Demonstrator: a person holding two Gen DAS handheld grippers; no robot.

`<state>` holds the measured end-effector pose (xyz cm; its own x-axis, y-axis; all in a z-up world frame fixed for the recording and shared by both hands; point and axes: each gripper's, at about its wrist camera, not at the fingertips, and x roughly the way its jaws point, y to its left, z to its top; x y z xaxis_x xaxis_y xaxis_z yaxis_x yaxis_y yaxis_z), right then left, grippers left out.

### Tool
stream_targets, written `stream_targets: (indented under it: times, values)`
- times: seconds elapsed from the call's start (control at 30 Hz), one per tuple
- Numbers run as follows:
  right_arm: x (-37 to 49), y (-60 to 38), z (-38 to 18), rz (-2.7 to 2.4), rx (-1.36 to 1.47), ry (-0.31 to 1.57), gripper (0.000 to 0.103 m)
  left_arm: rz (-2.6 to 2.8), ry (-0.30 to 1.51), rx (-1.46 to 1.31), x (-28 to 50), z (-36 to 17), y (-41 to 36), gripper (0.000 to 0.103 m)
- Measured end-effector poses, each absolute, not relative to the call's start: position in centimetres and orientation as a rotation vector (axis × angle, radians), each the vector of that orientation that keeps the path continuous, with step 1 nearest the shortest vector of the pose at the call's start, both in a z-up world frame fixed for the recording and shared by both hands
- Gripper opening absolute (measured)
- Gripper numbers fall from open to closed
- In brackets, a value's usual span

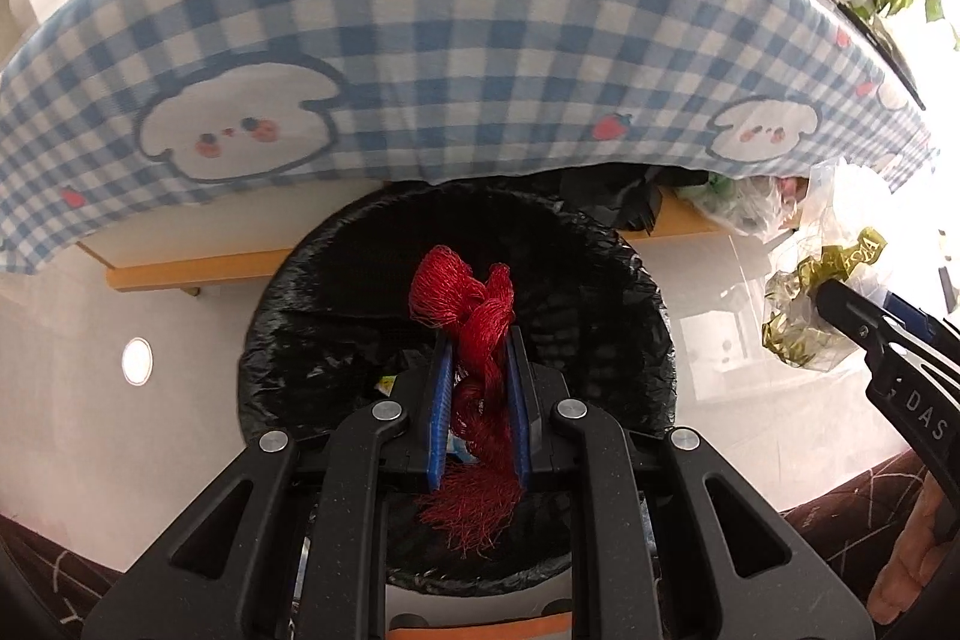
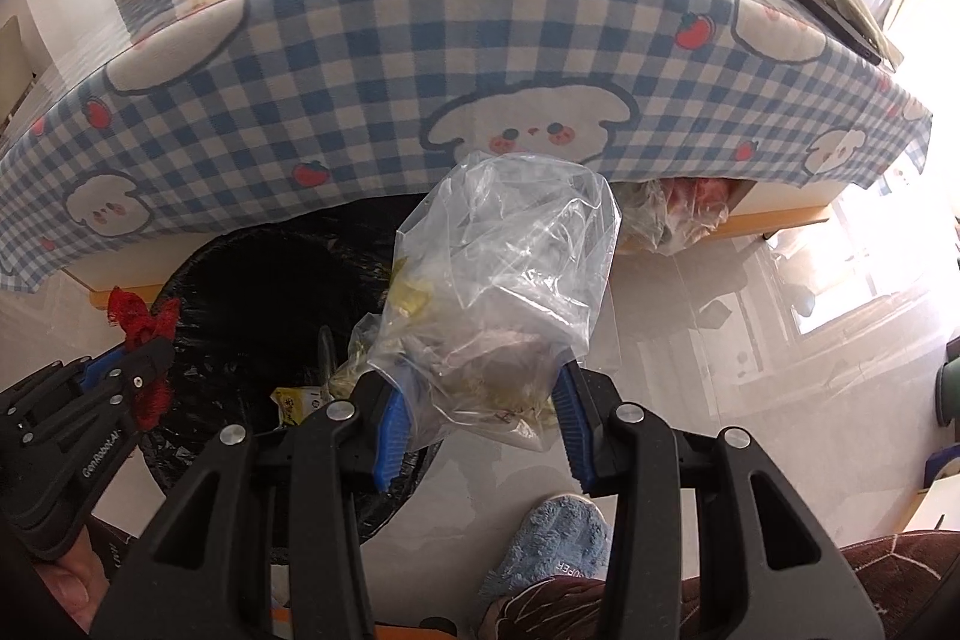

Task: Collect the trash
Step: 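Open the left tool to drop the red net while the right tool drops the plastic bag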

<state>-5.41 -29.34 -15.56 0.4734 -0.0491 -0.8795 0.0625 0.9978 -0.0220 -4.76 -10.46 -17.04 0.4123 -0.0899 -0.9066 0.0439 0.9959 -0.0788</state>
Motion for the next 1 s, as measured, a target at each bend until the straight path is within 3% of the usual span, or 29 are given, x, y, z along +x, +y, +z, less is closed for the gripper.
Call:
stream_targets:
  times: [0.17, 0.27, 0.37, 0.5, 0.6, 0.8, 1.0]
  values:
    - [-5.4, -29.4, -15.6, -0.075, 0.02, 1.069, 0.04, -0.098, 1.142, -0.038, -4.0, -18.0, -11.4, 0.016]
    - [-5.3, -29.2, -15.8, -0.077, 0.019, 1.072, 0.04, -0.095, 1.133, -0.036, -3.5, -18.7, -11.6, 0.023]
    - [-5.1, -28.9, -16.0, -0.072, 0.013, 1.073, 0.04, -0.071, 1.123, -0.036, -3.6, -18.7, -11.3, 0.033]
    - [-4.7, -28.5, -16.7, -0.062, -0.001, 1.079, 0.04, -0.064, 1.084, -0.034, -4.0, -18.1, -10.7, 0.065]
    - [-4.5, -27.9, -17.1, -0.051, -0.011, 1.078, 0.041, -0.056, 1.06, -0.036, -4.2, -17.9, -9.9, 0.077]
    - [-4.6, -25.7, -17.5, -0.007, -0.038, 1.063, 0.041, 0.0, 1.057, -0.073, -4.7, -17.3, -6.8, 0.092]
    - [-4.4, -23.1, -17.8, 0.046, -0.051, 1.061, 0.041, 0.023, 1.031, -0.088, -5.3, -16.2, -4.0, 0.097]
